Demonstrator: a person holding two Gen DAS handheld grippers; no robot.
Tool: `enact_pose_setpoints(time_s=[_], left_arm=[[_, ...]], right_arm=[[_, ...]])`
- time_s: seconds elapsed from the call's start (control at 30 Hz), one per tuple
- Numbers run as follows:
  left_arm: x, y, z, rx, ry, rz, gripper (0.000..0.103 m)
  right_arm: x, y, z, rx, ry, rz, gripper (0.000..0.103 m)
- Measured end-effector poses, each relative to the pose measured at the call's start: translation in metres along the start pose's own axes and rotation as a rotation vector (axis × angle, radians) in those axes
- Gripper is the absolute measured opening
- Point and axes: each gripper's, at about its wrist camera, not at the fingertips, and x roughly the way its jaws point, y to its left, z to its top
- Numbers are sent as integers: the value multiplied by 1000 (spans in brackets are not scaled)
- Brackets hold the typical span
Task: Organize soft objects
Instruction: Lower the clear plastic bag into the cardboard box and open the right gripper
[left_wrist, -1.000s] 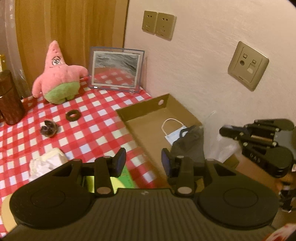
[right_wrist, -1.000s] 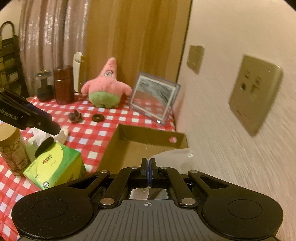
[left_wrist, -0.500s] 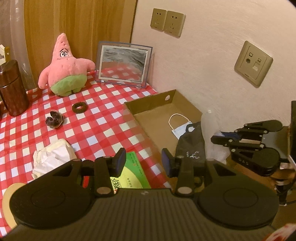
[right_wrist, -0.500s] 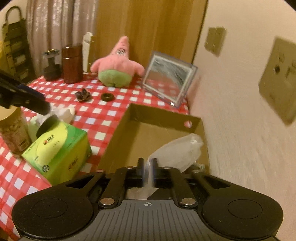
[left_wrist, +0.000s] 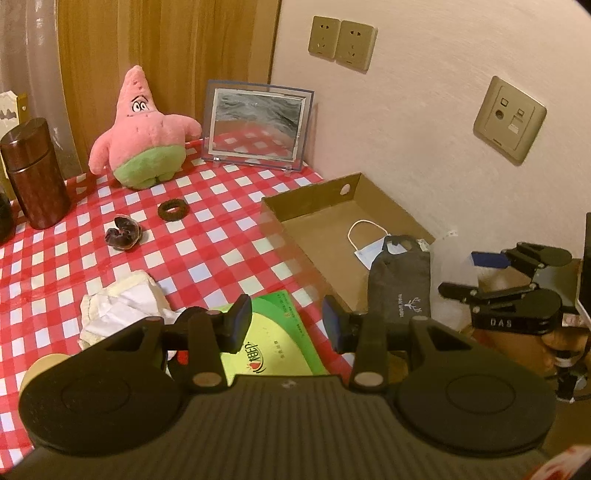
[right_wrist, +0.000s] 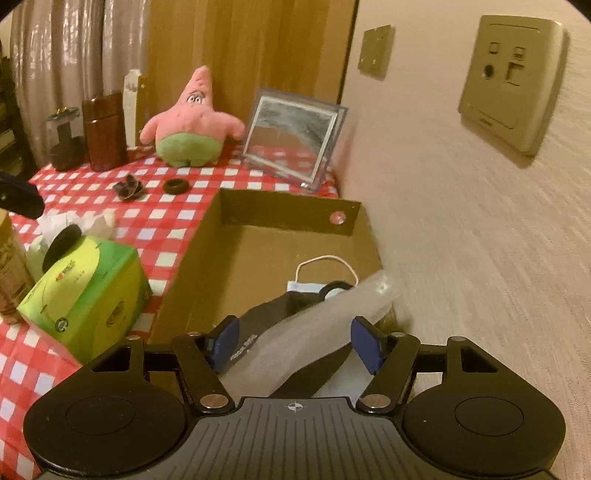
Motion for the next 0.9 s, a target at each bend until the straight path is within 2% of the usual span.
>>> enact_pose_setpoints(time_s=[0.03, 0.07, 0.17, 0.27, 0.53, 0.73, 0.8, 0.83, 0.87, 0.9], left_arm=[[0, -1, 0, 6, -2, 3, 38], [-1, -1, 0, 11, -4, 4, 38], [1, -2, 0, 16, -8, 2, 39], [4, -4, -1, 24, -5, -9, 39], [9, -2, -9, 28, 11, -29, 40], [6, 4, -11, 30, 19, -23, 40], [2, 6, -11, 29, 15, -18, 40], [0, 8, -12, 27, 11, -14, 41], [-3, 10, -12, 24, 7, -11, 41], [-7, 12, -12, 21, 5, -7, 42]], right_arm=[[0, -1, 0, 5, -6, -1, 62], [2, -2, 1, 2, -1, 1, 51], [16, -3, 0, 4, 36, 7, 25], [32, -3, -3, 10, 65, 16, 17], [84, -3, -25, 48, 181, 61, 17], [81, -6, -22, 61, 182, 69, 19], [71, -5, -18, 52, 170, 61, 31], [65, -4, -16, 51, 159, 54, 47], [58, -3, -14, 49, 144, 47, 59], [51, -2, -12, 48, 132, 44, 60]])
